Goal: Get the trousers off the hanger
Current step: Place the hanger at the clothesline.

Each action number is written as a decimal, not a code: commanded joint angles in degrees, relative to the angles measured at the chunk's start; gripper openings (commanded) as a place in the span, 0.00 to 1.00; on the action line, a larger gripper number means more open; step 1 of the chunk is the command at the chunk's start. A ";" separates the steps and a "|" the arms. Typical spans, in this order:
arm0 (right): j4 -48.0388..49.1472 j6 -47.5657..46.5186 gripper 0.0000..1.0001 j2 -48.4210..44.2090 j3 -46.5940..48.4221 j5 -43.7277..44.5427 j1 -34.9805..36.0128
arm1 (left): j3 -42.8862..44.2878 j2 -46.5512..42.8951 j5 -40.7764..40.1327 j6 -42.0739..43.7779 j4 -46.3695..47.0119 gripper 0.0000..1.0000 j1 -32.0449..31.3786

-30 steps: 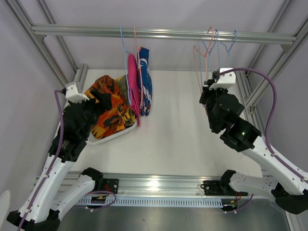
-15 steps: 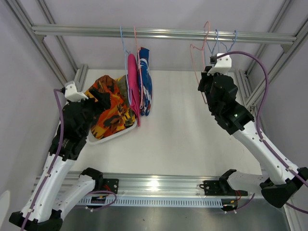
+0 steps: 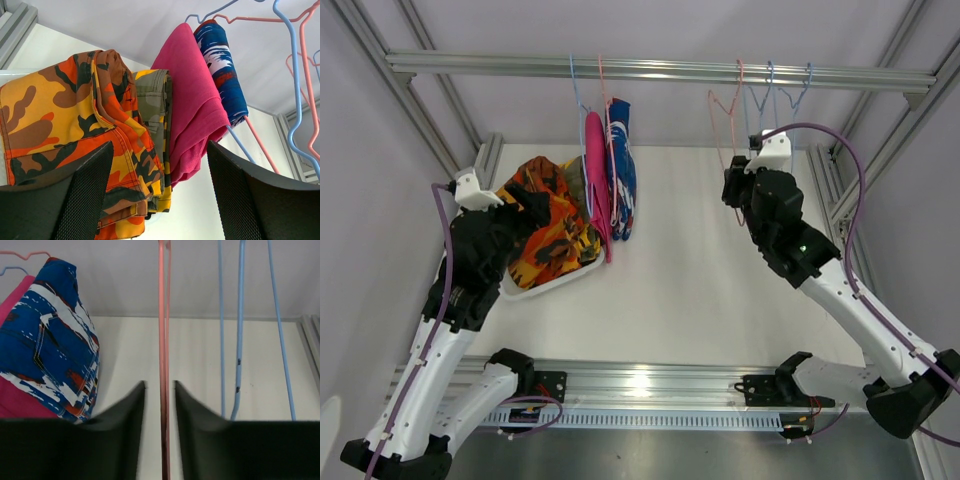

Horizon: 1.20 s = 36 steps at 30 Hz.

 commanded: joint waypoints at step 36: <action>-9.26 -0.98 0.74 11.18 29.60 -15.07 17.56 | 0.04 0.08 1.90 -0.60 1.75 0.79 0.77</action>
